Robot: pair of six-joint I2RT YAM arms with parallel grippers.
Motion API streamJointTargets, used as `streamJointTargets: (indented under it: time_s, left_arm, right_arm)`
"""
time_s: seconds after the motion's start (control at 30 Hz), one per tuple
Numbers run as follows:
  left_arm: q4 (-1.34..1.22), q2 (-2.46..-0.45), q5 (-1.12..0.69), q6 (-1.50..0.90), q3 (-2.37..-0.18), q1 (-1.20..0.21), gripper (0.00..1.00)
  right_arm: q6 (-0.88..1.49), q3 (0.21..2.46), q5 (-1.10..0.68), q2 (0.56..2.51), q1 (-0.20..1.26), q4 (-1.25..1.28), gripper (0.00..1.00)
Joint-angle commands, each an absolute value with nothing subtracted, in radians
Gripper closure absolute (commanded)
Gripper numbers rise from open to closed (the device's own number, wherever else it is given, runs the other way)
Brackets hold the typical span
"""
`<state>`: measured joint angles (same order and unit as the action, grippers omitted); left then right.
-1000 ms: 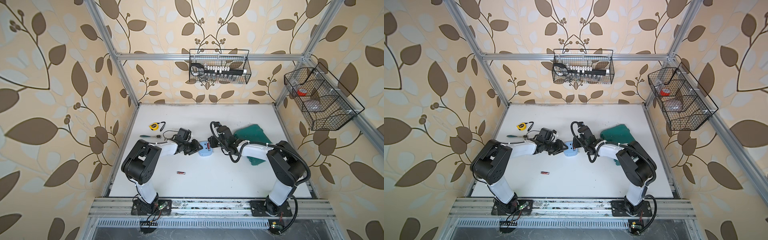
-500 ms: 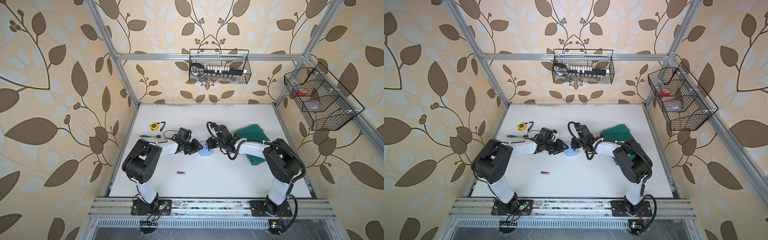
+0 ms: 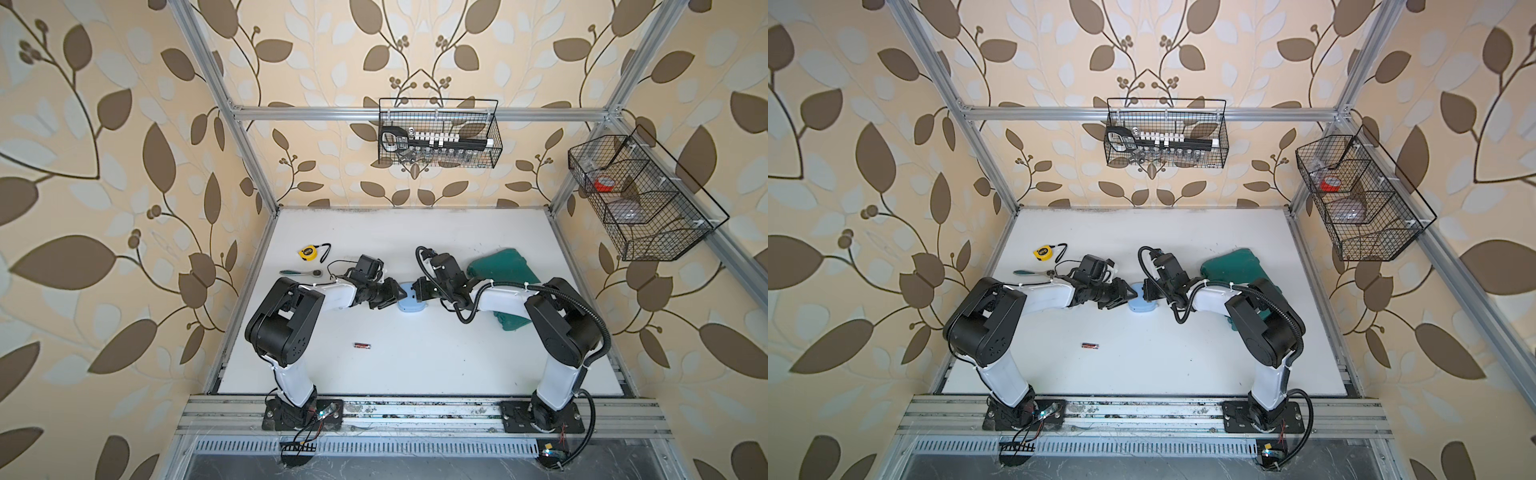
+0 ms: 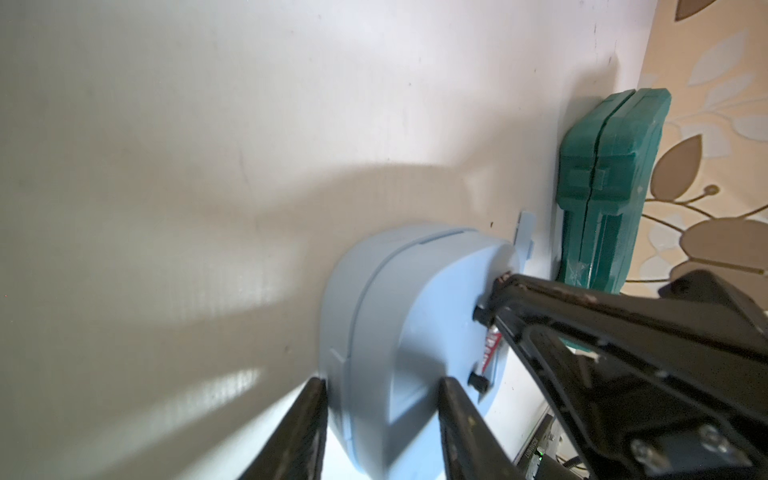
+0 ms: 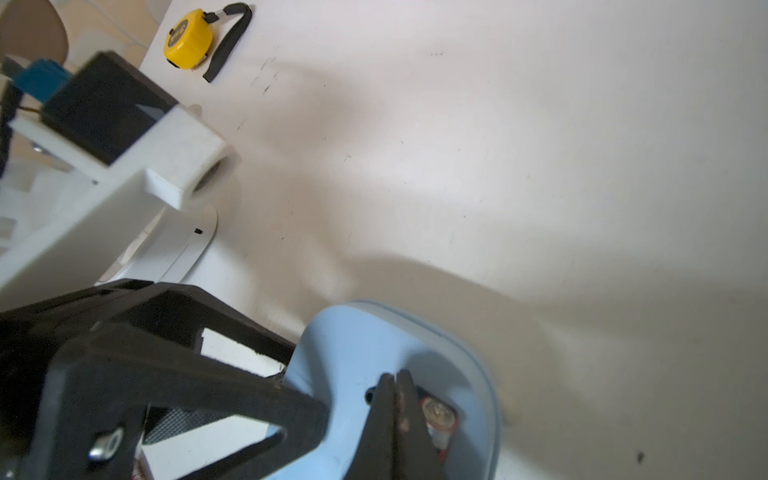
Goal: Insert the battery into the alarm
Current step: Install the battery in the alarm.
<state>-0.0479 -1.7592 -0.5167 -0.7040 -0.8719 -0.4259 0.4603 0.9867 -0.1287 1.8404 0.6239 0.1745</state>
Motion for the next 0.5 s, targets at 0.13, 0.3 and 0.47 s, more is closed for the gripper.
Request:
streamJointTargets:
  time_s: [0.13, 0.3, 0.47]
  left_arm:
    - [0.063, -1.798, -0.456, -0.68, -0.859, -0.433, 0.56]
    - [0.063, -1.802, -0.451, -0.678, -0.86, -0.433, 0.55]
    - [0.067, -1.813, -0.45, -0.678, -0.862, -0.433, 0.56]
  right_arm:
    - [0.482, 0.967, -0.201, 1.834, 0.625, 0.142, 0.97]
    - [0.524, 1.014, -0.225, 1.812, 0.594, 0.161, 0.86]
    - [0.539, 1.012, -0.213, 1.805, 0.56, 0.171, 0.8]
